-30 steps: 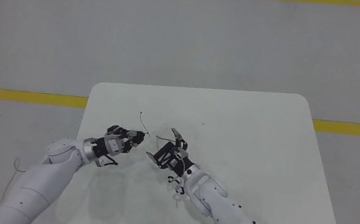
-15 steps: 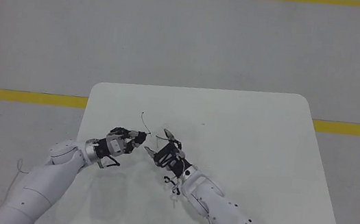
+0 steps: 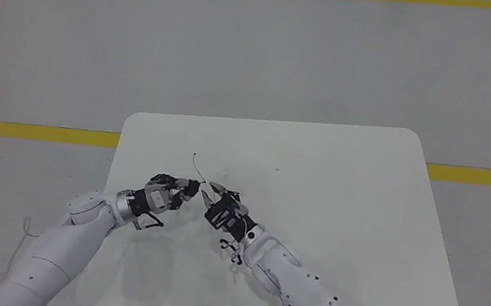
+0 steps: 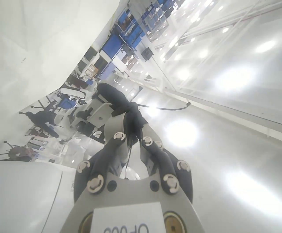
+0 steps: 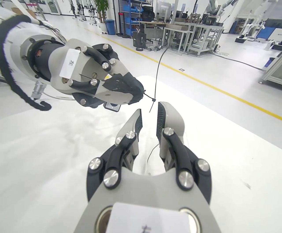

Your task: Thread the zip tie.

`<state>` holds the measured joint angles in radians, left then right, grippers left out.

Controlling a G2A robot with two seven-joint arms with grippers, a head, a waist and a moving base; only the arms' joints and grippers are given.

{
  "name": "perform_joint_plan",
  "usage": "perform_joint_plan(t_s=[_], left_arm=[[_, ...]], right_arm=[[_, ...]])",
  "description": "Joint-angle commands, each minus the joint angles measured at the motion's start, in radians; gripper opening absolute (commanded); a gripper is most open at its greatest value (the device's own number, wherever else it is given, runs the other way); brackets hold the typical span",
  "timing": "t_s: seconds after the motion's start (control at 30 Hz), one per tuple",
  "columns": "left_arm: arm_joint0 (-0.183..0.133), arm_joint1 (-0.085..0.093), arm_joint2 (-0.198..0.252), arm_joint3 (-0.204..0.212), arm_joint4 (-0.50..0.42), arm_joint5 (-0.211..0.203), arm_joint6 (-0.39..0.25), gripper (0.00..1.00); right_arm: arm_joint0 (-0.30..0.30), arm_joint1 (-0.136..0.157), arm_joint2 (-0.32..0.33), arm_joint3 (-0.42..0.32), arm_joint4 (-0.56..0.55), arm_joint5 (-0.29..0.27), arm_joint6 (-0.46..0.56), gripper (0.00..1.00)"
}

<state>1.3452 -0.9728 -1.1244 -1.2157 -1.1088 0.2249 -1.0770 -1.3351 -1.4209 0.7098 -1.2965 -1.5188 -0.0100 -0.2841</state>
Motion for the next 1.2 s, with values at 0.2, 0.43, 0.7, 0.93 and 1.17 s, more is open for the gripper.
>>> perform_joint_plan(t_s=[0.2, 0.43, 0.7, 0.93, 1.17], left_arm=[[0.0, 0.0, 0.0, 0.0, 0.0, 0.0, 0.0, 0.0], [0.0, 0.0, 0.0, 0.0, 0.0, 0.0, 0.0, 0.0], [0.0, 0.0, 0.0, 0.0, 0.0, 0.0, 0.0, 0.0], [0.0, 0.0, 0.0, 0.0, 0.0, 0.0, 0.0, 0.0], [0.0, 0.0, 0.0, 0.0, 0.0, 0.0, 0.0, 0.0]], right_arm=[[0.003, -0.007, 0.0, 0.006, -0.005, 0.004, -0.006, 0.22], [-0.003, -0.009, 0.006, -0.002, -0.013, 0.006, -0.011, 0.22], [-0.01, -0.01, 0.014, -0.009, -0.019, 0.001, -0.015, 0.09], [-0.013, -0.012, 0.021, -0.01, -0.023, -0.008, -0.011, 0.0], [-0.02, -0.01, 0.033, -0.009, -0.036, -0.005, 0.003, 0.0]])
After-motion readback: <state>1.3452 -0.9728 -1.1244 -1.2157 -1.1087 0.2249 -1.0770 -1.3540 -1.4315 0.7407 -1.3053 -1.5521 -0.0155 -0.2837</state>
